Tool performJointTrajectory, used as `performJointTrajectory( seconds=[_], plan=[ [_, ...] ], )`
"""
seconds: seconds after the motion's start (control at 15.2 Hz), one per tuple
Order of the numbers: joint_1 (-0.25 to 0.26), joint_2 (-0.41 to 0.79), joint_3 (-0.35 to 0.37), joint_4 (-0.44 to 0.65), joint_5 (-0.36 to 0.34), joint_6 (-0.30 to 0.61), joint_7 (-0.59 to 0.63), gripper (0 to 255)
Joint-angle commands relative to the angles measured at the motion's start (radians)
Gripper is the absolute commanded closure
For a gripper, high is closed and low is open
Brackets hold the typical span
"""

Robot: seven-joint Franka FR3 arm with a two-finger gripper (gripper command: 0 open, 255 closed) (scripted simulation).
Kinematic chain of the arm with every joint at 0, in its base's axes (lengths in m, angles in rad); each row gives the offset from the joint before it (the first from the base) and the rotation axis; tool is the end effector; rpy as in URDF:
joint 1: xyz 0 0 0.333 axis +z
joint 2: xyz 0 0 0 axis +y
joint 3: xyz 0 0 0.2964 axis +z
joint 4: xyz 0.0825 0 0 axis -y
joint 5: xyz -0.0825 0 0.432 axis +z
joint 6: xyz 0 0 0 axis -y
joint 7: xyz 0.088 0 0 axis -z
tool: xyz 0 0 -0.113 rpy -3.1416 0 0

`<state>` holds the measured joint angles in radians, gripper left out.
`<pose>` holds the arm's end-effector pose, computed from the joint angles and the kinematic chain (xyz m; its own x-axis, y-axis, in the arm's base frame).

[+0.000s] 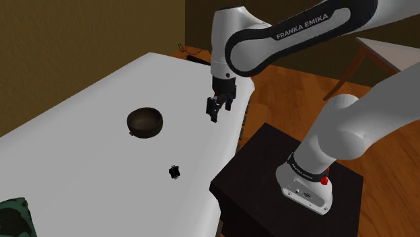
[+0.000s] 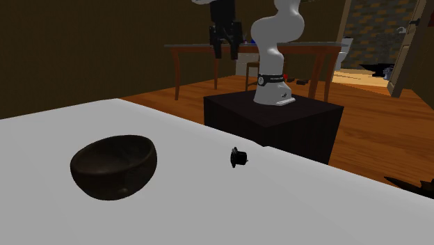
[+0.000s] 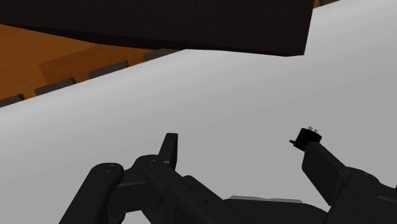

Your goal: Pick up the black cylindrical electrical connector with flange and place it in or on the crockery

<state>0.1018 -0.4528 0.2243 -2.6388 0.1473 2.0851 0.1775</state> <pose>0.3998 0.1335 0.3279 0.9931 0.0417 -0.1096 0.0417 -0.9991 -0.0029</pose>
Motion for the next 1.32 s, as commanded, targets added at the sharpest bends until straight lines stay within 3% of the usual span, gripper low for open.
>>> performJointTrajectory(
  seconds=[0.0, 0.53, 0.86, 1.25],
  plan=[
    [0.011, 0.074, 0.032, 0.008, 0.009, 0.076, 0.033, 0],
    [0.028, 0.393, 0.131, 0.084, -0.047, 0.34, 0.183, 0],
    [0.058, 0.609, 0.146, 0.178, -0.168, 0.464, 0.321, 0],
    [0.156, 0.857, 0.091, 0.337, -0.314, 0.555, 0.474, 0]
  ],
)
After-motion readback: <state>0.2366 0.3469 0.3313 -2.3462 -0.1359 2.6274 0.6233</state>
